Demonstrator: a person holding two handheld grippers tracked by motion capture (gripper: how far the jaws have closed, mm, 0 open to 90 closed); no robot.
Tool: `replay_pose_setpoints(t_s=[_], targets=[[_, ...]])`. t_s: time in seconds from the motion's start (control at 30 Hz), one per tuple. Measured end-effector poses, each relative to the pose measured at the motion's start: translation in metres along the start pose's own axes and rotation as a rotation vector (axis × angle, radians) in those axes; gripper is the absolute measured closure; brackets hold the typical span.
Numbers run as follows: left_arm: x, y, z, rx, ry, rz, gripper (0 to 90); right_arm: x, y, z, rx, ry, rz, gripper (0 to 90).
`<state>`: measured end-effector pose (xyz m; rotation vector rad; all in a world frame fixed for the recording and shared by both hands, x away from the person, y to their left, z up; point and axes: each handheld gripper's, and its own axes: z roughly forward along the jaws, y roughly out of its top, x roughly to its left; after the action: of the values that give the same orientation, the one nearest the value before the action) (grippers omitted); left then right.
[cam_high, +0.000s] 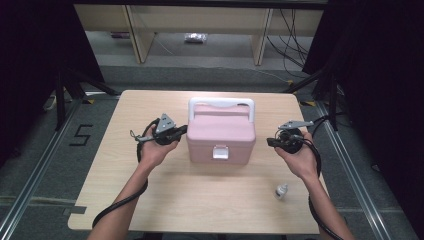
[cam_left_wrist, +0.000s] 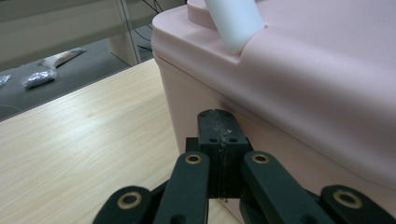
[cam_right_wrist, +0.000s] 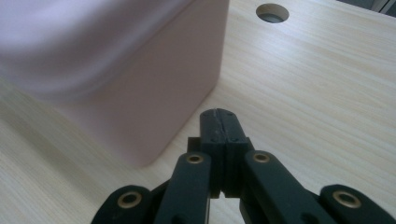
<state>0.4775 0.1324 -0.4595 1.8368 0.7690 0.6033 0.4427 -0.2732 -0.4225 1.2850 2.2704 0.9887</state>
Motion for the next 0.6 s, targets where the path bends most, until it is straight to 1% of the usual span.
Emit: replay_pose_setpoints(t_s=[0.03,0.07,0.1,0.17,0.2,0.23,0.27,0.3,0.33,0.37,0.4,0.43,0.47,0.5,0.57,0.6], targets=[[-0.004,0.002,0.004,-0.004,-0.014,0.008,89.7,0.000,0.000,0.000,0.002,-0.001,0.004,90.0],[-0.006,0.003,0.005,0.002,-0.015,0.009,89.7,-0.001,-0.001,0.001,-0.001,0.000,-0.004,90.0],[-0.008,0.004,0.007,-0.002,-0.020,0.008,89.7,-0.001,-0.001,0.001,0.001,-0.001,0.010,90.0],[-0.010,0.004,0.009,-0.004,-0.028,0.011,89.7,-0.002,-0.002,0.002,0.004,-0.004,0.004,90.0],[-0.014,0.006,0.012,-0.001,-0.033,0.012,89.7,-0.006,-0.004,0.001,0.000,-0.011,-0.011,90.0],[-0.016,0.007,0.014,-0.003,-0.036,0.011,89.7,-0.007,-0.005,0.002,-0.013,-0.011,-0.005,90.0],[-0.016,0.007,0.014,-0.003,-0.036,0.011,89.8,-0.007,-0.005,0.002,-0.013,-0.011,-0.005,90.0],[-0.018,0.008,0.016,-0.001,-0.040,0.014,89.8,-0.007,-0.006,0.000,0.006,-0.005,0.025,90.0],[-0.020,0.009,0.018,0.000,-0.042,0.016,89.7,-0.010,-0.007,0.001,-0.010,-0.020,-0.007,90.0],[-0.021,0.010,0.019,0.002,-0.046,0.021,89.7,-0.010,-0.008,-0.001,0.008,-0.012,0.035,90.0],[-0.023,0.011,0.020,-0.002,-0.051,0.017,89.7,-0.012,-0.009,0.000,-0.003,-0.023,0.011,90.0],[-0.024,0.012,0.022,0.001,-0.051,0.023,89.7,-0.011,-0.010,-0.001,0.003,-0.019,0.036,90.0],[-0.026,0.012,0.024,-0.001,-0.057,0.028,89.8,-0.014,-0.012,0.000,-0.003,-0.021,0.023,90.0],[-0.030,0.014,0.027,0.003,-0.065,0.033,89.7,-0.015,-0.012,-0.001,-0.003,-0.023,0.030,90.0],[-0.032,0.015,0.028,0.006,-0.069,0.031,89.8,-0.016,-0.013,-0.001,-0.005,-0.032,0.025,90.0],[-0.035,0.016,0.030,0.013,-0.072,0.036,89.7,-0.017,-0.014,0.000,-0.011,-0.021,0.042,90.0]])
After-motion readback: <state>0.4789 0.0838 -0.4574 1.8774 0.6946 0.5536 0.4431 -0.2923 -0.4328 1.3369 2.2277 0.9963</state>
